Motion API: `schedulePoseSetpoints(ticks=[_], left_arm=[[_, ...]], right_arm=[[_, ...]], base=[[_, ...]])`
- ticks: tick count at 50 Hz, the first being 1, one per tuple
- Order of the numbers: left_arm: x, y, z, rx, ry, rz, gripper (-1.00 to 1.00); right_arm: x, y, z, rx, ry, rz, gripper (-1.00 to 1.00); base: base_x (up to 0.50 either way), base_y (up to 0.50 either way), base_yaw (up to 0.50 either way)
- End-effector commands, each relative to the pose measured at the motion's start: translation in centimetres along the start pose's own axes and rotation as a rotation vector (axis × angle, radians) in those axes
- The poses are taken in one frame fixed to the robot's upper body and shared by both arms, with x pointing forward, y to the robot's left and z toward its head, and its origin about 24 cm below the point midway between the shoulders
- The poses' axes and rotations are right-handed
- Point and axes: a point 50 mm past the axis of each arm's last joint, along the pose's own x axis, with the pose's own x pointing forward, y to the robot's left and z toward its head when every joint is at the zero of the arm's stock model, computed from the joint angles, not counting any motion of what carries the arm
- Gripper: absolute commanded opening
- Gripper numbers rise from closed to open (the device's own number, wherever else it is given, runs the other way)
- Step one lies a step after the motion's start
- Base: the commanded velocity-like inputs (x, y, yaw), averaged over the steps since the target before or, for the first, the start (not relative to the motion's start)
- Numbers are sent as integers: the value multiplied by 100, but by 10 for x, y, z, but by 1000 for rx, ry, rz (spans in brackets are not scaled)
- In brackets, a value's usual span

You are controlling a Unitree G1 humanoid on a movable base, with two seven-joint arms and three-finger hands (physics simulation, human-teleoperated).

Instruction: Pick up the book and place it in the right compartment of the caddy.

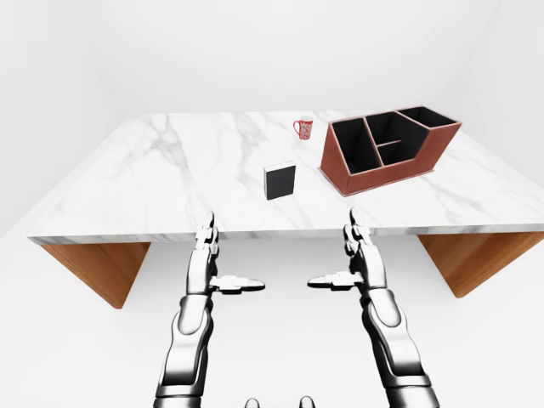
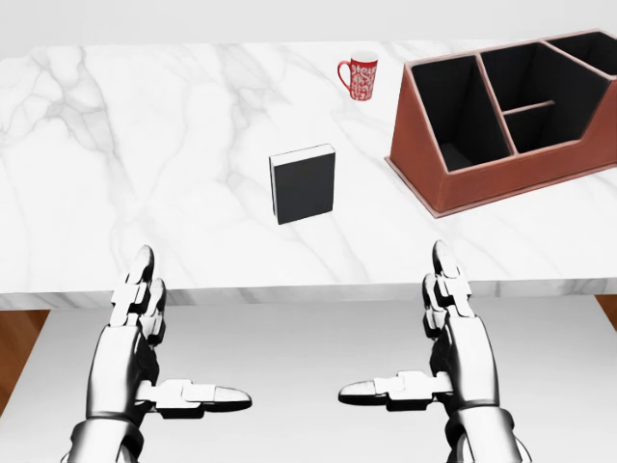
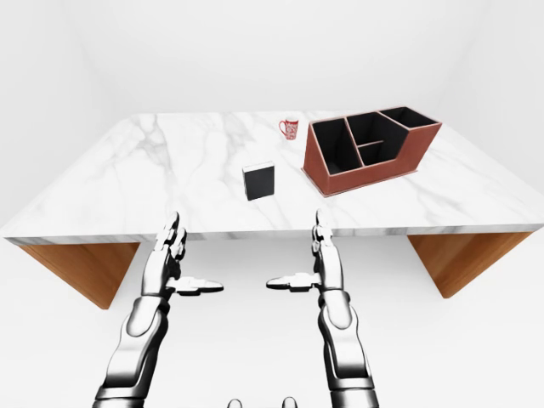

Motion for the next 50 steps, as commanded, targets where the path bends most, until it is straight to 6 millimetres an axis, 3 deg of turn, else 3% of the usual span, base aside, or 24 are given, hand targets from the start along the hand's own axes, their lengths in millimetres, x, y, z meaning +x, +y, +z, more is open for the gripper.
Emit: schedulePoseSetpoints(ticks=[1,29,50], left_arm=[[0,2,2,41,-25,-30,100],[-2,0,2,55,-30,-31,100],[-2,0,1,64,-23,-37,100]], right_arm=[[0,-6,0,6,3,5,100],[-1,-7,-2,-3,-1,-6,100],[-1,-7,-2,-5,0,-9,100]], base=[[0,0,0],[0,0,1],[0,0,40]])
